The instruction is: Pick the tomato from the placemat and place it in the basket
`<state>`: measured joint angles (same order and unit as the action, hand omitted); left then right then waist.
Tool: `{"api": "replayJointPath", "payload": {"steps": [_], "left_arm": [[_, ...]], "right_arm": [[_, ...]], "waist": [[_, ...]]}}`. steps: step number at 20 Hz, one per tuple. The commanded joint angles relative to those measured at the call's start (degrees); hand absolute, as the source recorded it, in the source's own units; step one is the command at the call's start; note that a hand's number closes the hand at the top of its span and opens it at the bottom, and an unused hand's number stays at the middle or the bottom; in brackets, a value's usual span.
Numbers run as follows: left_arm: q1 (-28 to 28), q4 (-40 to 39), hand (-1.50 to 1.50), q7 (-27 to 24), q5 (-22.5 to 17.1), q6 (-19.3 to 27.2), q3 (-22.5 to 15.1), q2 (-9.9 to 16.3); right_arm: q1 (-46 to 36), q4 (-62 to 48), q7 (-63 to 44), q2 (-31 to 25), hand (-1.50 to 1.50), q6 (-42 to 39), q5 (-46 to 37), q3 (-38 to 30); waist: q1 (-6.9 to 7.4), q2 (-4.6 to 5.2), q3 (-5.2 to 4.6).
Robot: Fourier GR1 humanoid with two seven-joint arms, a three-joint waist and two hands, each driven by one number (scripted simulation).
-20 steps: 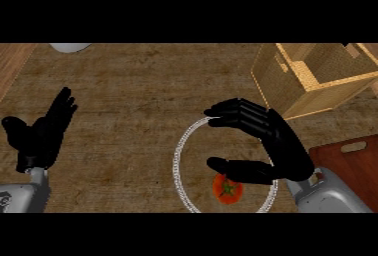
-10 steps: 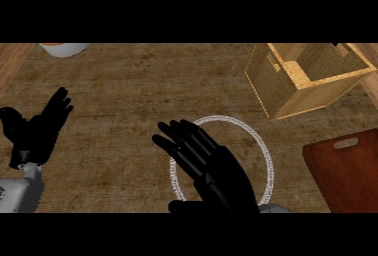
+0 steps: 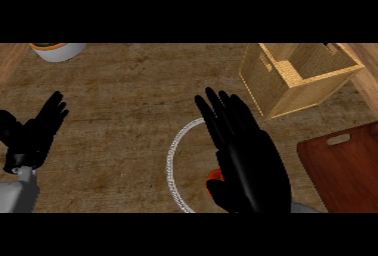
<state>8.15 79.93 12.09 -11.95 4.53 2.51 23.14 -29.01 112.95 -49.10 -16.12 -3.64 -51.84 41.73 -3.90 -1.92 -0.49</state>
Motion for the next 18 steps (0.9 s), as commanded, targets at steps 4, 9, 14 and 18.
{"api": "replayJointPath", "payload": {"steps": [4, 9, 14, 18], "left_arm": [[-0.75, 0.15, 0.00, -0.51, 0.23, -1.20, -0.78, -0.29], [1.56, -1.73, 0.00, -1.97, 0.51, -0.93, 0.08, -0.69], [1.92, -1.89, 0.00, -3.07, 1.61, -1.06, -0.89, -1.89], [2.11, -3.07, 0.00, -2.87, 1.01, -1.68, 0.48, -1.50]], "right_arm": [[0.59, 14.35, -20.49, 3.70, -1.50, -24.70, 9.26, 0.67], [2.34, 24.44, -25.82, 3.52, -1.50, -31.89, 18.61, -5.01], [9.11, 34.84, -28.16, 3.29, -1.50, -31.55, 20.93, -4.71], [12.90, 38.49, -21.36, 1.38, -1.50, -26.94, 16.28, -6.64]], "waist": [[1.35, 0.71, 0.21], [1.41, 1.18, 0.26], [1.97, 1.34, 0.36], [2.06, 1.43, 0.44]]}}
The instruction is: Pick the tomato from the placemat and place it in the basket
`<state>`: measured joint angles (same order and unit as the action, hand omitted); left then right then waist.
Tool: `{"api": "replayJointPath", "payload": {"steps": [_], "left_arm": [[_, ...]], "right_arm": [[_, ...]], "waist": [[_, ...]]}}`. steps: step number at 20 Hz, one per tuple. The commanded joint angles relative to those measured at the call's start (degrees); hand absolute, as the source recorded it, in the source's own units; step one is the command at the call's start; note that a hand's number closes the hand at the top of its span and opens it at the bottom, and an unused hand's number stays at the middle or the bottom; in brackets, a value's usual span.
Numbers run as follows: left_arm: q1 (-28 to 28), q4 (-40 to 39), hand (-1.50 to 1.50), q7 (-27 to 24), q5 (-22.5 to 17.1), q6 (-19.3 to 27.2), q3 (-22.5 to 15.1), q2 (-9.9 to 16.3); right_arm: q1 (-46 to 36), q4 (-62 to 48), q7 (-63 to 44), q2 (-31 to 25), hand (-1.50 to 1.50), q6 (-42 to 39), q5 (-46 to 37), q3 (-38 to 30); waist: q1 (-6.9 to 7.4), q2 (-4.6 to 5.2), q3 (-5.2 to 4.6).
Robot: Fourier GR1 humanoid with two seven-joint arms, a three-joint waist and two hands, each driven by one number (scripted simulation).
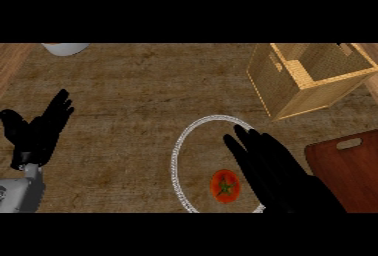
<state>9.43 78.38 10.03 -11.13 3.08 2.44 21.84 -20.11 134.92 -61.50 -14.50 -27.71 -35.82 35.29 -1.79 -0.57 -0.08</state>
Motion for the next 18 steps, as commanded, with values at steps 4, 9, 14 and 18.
{"api": "replayJointPath", "payload": {"steps": [4, 9, 14, 18], "left_arm": [[0.62, 0.53, 0.00, 0.05, 0.40, -0.42, 0.16, -0.93], [2.24, 0.87, 0.00, 2.42, 0.73, -0.57, 0.16, -0.68], [-1.95, 4.22, 0.00, 1.45, 0.68, -0.27, 0.06, -2.30], [-1.39, 5.02, 0.00, 2.55, 1.44, -0.58, -0.18, -2.37]], "right_arm": [[13.97, 14.90, 1.58, -5.13, -1.50, 1.45, -2.90, 1.00], [17.43, 6.07, 14.60, -7.51, -1.50, 11.91, -9.56, 0.87], [20.43, -3.25, 21.34, -6.04, -1.50, 23.33, -15.99, 5.16], [23.16, -14.54, 33.63, -3.58, -1.50, 35.27, -15.42, 4.05]], "waist": [[0.68, 0.23, 0.15], [0.77, 0.31, 0.18], [1.45, 0.30, 0.13], [1.80, 0.50, 0.16]]}}
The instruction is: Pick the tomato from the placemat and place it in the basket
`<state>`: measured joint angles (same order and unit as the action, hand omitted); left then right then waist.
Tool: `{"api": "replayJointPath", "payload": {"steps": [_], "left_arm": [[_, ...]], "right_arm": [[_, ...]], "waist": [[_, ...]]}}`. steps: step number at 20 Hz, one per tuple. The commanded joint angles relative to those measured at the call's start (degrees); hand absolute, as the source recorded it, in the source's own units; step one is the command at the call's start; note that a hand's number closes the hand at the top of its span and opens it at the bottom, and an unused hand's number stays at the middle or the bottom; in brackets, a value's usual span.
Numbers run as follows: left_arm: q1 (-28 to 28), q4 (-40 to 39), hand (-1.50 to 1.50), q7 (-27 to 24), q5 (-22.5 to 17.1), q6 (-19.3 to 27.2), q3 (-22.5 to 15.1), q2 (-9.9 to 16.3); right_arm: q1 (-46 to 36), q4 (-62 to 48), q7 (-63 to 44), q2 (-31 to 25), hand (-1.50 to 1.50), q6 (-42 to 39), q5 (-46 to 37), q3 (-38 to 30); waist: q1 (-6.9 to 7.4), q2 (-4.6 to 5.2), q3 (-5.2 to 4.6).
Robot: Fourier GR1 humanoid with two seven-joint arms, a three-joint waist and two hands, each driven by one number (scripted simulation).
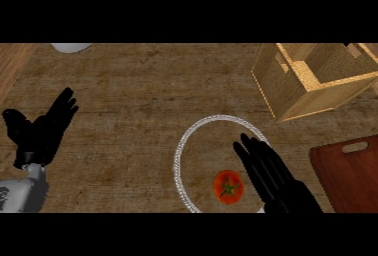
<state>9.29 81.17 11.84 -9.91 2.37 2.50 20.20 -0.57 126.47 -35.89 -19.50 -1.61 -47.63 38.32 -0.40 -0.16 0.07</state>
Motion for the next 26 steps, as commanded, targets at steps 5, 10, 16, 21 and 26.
{"api": "replayJointPath", "payload": {"steps": [5, 10, 16, 21, 26], "left_arm": [[0.44, -0.98, 0.00, -0.76, 0.50, -2.35, 2.16, -0.30], [1.96, 1.98, 0.00, 3.51, 2.47, -0.69, 0.85, -1.60], [2.36, 0.15, 0.00, 1.93, 3.56, -2.42, 3.28, -2.61], [5.41, -1.52, 0.00, 3.23, 5.13, -0.78, 3.77, -3.68], [-0.08, -4.17, 0.00, -4.33, 4.70, -5.80, 5.43, -3.01]], "right_arm": [[6.16, -12.72, 9.46, 3.29, -1.50, 11.14, -7.33, 1.81], [3.01, -20.11, 10.57, 4.64, -1.50, 7.39, -5.35, -1.43], [2.11, -20.77, 11.15, 7.99, -1.50, 3.66, -6.64, -3.95], [7.34, -15.27, 13.99, 4.37, -1.50, 2.88, -5.89, -4.19], [8.47, -18.91, 20.20, 4.94, -1.50, 4.33, -3.42, -5.52]], "waist": [[0.28, 0.14, -0.06], [0.44, 0.15, -0.05], [0.36, 0.13, -0.07], [0.12, 0.13, -0.07], [0.30, 0.14, -0.07]]}}
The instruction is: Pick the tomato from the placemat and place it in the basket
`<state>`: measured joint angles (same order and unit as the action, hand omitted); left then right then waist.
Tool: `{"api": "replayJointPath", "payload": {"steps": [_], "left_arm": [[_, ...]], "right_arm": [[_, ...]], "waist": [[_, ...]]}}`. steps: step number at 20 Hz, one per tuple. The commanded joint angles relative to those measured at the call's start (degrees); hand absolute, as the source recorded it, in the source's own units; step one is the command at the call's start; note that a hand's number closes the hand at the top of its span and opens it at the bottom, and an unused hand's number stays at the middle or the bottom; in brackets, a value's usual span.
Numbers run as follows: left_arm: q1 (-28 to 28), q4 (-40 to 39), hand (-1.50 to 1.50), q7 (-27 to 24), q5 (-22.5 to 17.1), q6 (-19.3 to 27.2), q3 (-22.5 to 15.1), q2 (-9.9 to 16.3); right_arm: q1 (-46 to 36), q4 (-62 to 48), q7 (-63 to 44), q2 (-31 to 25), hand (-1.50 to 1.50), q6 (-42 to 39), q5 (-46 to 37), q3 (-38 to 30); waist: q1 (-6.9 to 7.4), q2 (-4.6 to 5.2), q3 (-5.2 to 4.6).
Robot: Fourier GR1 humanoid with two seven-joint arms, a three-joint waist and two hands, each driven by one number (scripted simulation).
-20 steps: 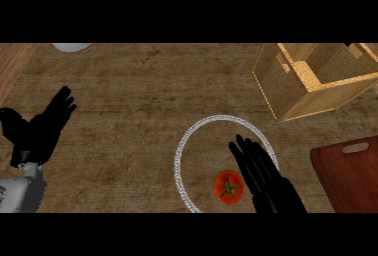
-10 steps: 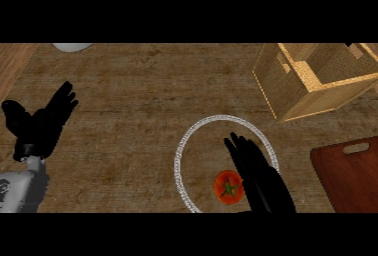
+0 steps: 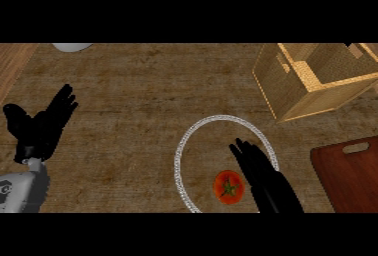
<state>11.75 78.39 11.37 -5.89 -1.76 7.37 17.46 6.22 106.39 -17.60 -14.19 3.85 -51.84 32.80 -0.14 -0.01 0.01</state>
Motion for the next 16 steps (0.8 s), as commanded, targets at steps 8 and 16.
{"api": "replayJointPath", "payload": {"steps": [8, 16], "left_arm": [[1.02, -2.38, 0.00, -0.67, 1.53, -1.62, 1.75, -0.66], [-1.46, 3.79, 0.00, 2.52, 2.03, -1.73, 0.99, -2.15]], "right_arm": [[5.41, 0.37, 4.73, -0.09, -1.50, 1.15, -4.17, 1.90], [1.01, -10.29, 2.74, 6.08, -1.50, 3.68, -9.49, 1.23]], "waist": [[-0.11, -0.02, -0.01], [0.13, -0.02, 0.00]]}}
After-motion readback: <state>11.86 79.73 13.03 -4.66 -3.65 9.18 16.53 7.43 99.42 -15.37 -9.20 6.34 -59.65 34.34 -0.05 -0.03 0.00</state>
